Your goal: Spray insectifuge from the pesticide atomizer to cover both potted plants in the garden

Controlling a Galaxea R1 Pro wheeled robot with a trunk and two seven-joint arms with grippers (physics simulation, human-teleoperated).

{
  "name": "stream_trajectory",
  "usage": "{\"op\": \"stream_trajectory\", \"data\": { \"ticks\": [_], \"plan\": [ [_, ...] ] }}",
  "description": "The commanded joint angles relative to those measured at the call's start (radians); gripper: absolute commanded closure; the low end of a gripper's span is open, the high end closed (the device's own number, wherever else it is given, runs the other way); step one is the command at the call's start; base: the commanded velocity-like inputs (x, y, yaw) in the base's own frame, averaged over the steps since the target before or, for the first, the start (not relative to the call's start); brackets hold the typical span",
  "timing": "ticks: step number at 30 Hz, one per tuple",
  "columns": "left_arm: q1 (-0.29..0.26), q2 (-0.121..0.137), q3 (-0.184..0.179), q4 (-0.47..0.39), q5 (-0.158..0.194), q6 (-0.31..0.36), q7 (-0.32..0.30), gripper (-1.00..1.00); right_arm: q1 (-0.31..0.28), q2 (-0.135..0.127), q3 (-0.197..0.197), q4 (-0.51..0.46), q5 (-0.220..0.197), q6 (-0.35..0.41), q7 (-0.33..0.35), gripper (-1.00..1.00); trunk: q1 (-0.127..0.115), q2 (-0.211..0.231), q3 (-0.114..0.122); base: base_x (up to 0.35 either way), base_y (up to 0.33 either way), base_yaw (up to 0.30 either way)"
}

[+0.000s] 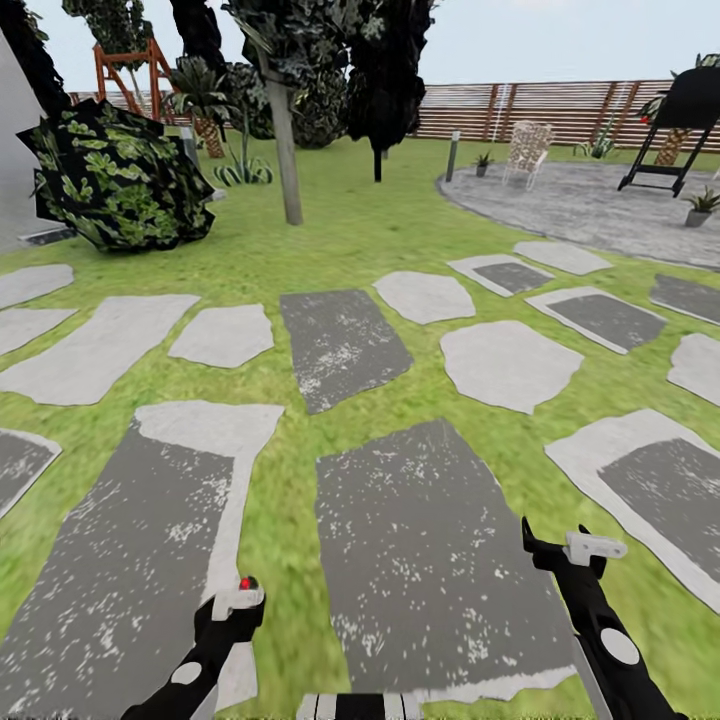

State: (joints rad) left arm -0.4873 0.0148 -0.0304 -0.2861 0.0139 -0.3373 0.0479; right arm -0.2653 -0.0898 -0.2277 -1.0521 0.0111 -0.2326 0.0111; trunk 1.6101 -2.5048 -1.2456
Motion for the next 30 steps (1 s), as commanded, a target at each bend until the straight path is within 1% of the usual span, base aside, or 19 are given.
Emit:
{"op": "stream_trajectory", "data": {
  "ticks": [1, 6, 10, 18, 30],
  "plan": [
    [0.0, 0.0, -0.003, 0.001, 0.001, -0.003, 0.004, -1.0, 0.0, 0.0, -0.001, 0.0, 0.001, -0.003, 0.001, -1.0, 0.0, -0.001, -0.005, 0.0, 0.0, 0.083],
    [0.0, -0.001, -0.004, 0.001, 0.002, -0.003, 0.004, -1.0, 0.0, 0.001, -0.001, -0.003, 0.001, -0.004, 0.0, -1.0, 0.002, -0.002, -0.03, 0.0, 0.0, 0.139],
    [0.0, -0.001, -0.005, 0.001, 0.002, -0.003, 0.004, -1.0, 0.0, 0.001, -0.001, -0.017, 0.001, -0.003, 0.0, -1.0, 0.004, -0.003, -0.051, 0.0, 0.0, 0.049],
    [0.001, -0.002, -0.005, 0.001, 0.001, -0.005, 0.004, -1.0, 0.0, 0.0, -0.002, -0.022, 0.0, -0.002, 0.0, -1.0, 0.004, -0.003, -0.053, 0.007, -0.001, 0.004],
    [0.001, -0.001, -0.005, 0.001, 0.001, -0.005, 0.004, -1.0, 0.0, -0.001, -0.002, -0.023, 0.0, -0.002, 0.0, -1.0, 0.004, -0.003, -0.053, 0.13, -0.027, 0.0]
  ]
}}
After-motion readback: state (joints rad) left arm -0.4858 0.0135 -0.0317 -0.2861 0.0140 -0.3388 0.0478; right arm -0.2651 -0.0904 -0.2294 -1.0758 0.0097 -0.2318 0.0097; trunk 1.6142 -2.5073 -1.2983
